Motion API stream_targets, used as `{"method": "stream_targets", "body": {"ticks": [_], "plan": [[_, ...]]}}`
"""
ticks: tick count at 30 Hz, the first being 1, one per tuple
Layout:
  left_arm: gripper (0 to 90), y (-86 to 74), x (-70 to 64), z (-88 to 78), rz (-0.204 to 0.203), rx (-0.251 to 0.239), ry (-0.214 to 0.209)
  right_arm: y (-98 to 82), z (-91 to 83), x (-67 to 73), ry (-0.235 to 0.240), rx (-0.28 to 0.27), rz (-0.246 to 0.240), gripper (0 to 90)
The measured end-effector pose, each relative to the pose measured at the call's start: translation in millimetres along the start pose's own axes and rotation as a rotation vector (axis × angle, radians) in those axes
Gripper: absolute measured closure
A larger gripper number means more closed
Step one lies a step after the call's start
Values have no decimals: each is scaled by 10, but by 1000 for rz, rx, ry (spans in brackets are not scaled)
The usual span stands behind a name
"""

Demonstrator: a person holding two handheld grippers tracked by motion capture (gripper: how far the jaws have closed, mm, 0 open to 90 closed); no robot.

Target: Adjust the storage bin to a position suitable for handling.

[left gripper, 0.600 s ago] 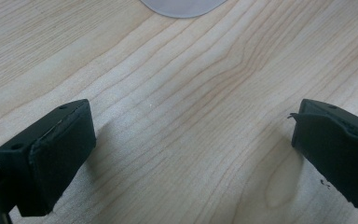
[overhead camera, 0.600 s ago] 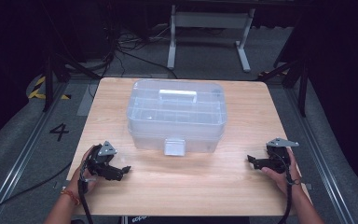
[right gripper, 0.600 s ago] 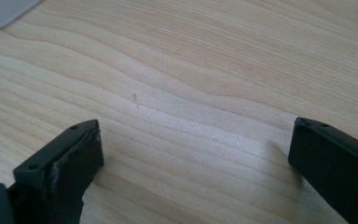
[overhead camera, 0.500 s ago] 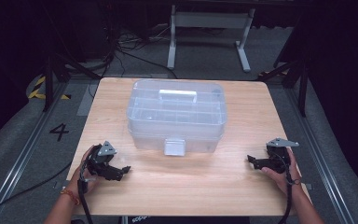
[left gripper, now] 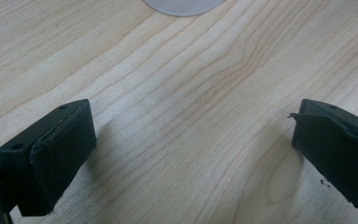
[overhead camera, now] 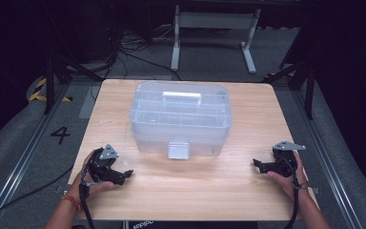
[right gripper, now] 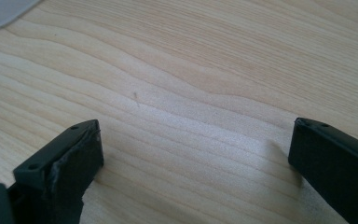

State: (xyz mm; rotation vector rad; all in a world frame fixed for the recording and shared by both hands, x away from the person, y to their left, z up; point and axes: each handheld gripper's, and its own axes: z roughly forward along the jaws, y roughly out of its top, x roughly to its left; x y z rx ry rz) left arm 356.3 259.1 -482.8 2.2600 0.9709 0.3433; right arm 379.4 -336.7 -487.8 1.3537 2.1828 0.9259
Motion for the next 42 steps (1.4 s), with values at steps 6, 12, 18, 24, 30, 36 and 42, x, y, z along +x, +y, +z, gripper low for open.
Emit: {"method": "stream_targets", "body": {"ticks": [6,12,18,24,30,36,42], "plan": [[2,-4,4,-1,3,-3,1,-4,-7,-9,8,1,-1,40],[5,-7,10,-5,8,-5,7,3,-18,0,6,-15,-15,124],[4,-8,7,-5,3,-3,2,28,-64,39,10,-31,-48,205],[5,-7,9,-5,5,-4,4,111,-156,71,27,-71,-58,227],[5,-8,7,-5,3,-3,2,281,-325,115,49,-126,-83,251],[5,-6,11,-5,8,-5,6,634,-567,139,72,-220,-102,277],[4,-7,9,-5,5,-3,4,913,-670,170,62,-245,-131,293]]}}
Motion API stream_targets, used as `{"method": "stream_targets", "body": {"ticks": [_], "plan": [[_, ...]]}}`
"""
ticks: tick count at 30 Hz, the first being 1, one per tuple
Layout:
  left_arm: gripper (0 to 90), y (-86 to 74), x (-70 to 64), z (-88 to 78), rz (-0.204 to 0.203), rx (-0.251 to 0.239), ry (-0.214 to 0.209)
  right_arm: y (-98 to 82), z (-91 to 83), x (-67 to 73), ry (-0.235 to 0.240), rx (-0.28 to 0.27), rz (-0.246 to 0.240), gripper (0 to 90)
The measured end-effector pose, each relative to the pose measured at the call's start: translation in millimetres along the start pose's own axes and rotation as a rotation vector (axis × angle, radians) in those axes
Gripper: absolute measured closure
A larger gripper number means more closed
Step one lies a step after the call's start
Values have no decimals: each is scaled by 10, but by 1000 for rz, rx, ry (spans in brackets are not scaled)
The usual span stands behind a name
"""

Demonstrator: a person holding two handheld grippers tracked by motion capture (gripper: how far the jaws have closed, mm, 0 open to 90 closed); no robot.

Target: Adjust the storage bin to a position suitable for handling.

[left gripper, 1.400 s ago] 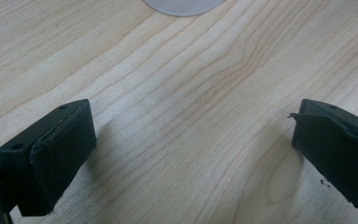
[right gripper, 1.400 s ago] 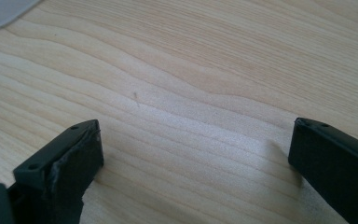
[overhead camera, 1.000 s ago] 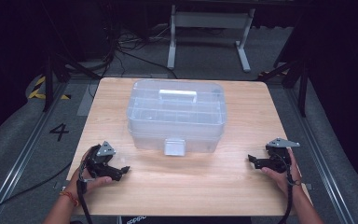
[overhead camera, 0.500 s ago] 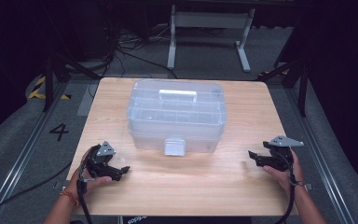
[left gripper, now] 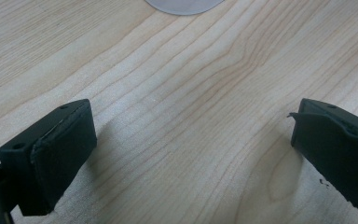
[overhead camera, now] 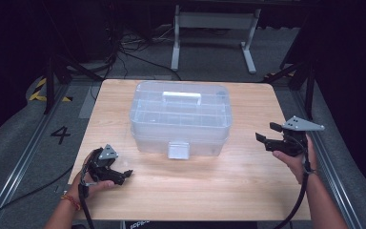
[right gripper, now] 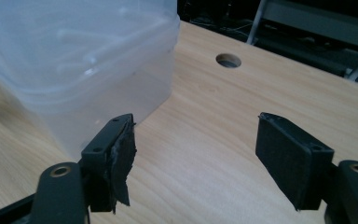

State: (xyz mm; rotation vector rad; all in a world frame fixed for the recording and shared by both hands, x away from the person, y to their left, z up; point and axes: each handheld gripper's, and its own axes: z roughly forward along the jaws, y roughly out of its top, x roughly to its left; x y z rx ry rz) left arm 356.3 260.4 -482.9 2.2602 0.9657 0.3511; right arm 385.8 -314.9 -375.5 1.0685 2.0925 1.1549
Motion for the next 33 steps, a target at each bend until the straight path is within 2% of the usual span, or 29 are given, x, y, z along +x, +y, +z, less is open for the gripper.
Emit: {"method": "stream_targets", "body": {"ticks": [12,19,23,27,33], "plan": [[4,-1,-2,0,-3,1,-2,538,94,130,41,-44,-66,297],[5,0,0,0,0,0,0,756,219,269,83,-58,-85,300],[4,0,-1,0,-2,1,-2,859,303,355,102,-60,-112,313],[4,0,-1,0,-2,1,-2,946,371,409,112,-68,-115,327],[4,0,-1,0,-2,1,-2,1100,509,521,131,-62,-152,348]]}}
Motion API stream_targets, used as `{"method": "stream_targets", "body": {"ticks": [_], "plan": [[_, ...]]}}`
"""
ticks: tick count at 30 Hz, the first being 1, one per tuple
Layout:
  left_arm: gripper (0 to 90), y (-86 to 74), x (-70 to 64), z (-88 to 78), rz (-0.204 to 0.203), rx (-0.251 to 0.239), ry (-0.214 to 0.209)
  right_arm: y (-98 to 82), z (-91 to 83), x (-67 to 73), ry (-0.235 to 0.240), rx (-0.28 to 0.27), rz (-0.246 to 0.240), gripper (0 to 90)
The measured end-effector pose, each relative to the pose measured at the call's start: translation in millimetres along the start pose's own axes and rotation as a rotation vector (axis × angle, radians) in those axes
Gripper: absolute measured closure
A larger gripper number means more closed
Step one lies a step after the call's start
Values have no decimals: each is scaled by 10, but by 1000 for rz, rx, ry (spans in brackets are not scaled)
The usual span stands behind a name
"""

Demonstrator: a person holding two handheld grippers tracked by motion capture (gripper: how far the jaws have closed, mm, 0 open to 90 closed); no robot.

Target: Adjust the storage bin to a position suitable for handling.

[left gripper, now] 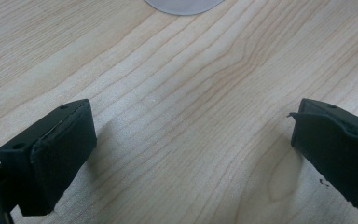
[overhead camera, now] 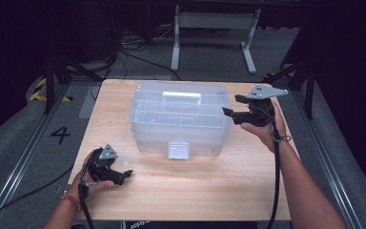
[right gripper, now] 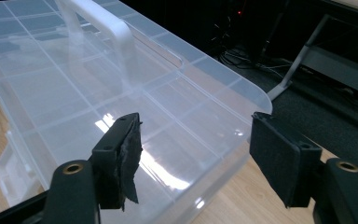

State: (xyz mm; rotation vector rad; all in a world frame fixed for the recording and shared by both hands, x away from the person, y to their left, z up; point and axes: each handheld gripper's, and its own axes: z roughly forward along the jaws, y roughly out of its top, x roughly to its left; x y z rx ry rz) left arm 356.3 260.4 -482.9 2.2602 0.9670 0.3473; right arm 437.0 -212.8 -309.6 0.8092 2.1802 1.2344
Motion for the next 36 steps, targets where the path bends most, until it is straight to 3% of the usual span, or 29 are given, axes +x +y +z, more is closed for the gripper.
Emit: {"method": "stream_targets", "body": {"ticks": [20,36], "plan": [[4,0,0,0,0,0,0,286,395,189,81,34,-48,389],[4,0,1,0,2,-1,2,434,633,265,131,71,-77,509]]}}
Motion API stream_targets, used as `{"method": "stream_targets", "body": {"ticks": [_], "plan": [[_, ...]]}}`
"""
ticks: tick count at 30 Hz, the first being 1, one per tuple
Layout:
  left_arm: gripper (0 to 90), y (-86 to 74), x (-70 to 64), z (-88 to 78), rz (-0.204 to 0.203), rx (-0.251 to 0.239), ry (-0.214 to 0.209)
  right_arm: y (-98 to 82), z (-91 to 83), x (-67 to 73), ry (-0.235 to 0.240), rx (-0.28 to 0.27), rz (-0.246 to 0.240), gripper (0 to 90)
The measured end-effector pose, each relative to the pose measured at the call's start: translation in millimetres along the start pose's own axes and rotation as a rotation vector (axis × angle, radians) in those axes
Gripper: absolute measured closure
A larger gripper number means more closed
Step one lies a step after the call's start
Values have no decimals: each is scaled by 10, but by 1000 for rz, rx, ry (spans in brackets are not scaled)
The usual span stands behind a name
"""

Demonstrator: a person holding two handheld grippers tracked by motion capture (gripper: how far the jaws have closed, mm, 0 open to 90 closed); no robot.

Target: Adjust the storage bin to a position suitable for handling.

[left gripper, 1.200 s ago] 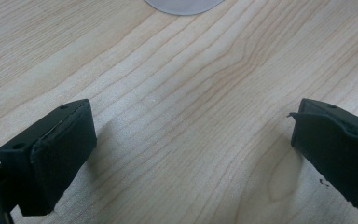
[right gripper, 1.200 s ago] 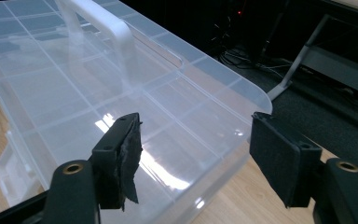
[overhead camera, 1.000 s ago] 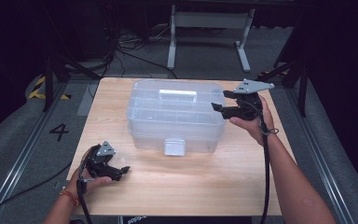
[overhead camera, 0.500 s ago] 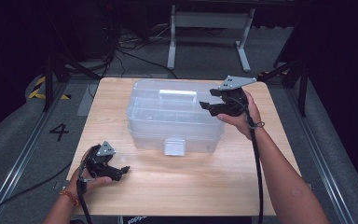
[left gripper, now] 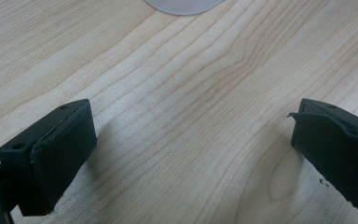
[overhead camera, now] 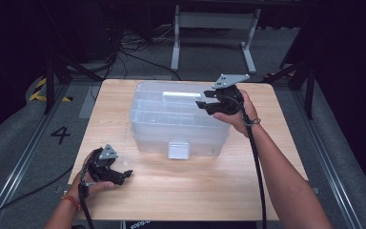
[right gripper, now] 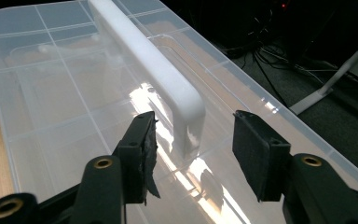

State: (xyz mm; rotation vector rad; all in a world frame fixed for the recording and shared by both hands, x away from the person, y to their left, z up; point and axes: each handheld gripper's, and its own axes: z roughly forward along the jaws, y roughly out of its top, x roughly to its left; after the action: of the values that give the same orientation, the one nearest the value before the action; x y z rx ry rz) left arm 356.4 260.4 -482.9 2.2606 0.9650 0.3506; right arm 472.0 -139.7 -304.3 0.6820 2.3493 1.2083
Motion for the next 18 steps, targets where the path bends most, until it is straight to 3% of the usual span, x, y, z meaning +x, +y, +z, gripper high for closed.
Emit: {"method": "stream_targets", "body": {"ticks": [11,18], "plan": [[4,0,-2,0,-2,1,-2,72,121,17,1,54,-29,617],[26,8,-8,1,-5,-7,-3,105,163,16,10,65,-32,752]]}}
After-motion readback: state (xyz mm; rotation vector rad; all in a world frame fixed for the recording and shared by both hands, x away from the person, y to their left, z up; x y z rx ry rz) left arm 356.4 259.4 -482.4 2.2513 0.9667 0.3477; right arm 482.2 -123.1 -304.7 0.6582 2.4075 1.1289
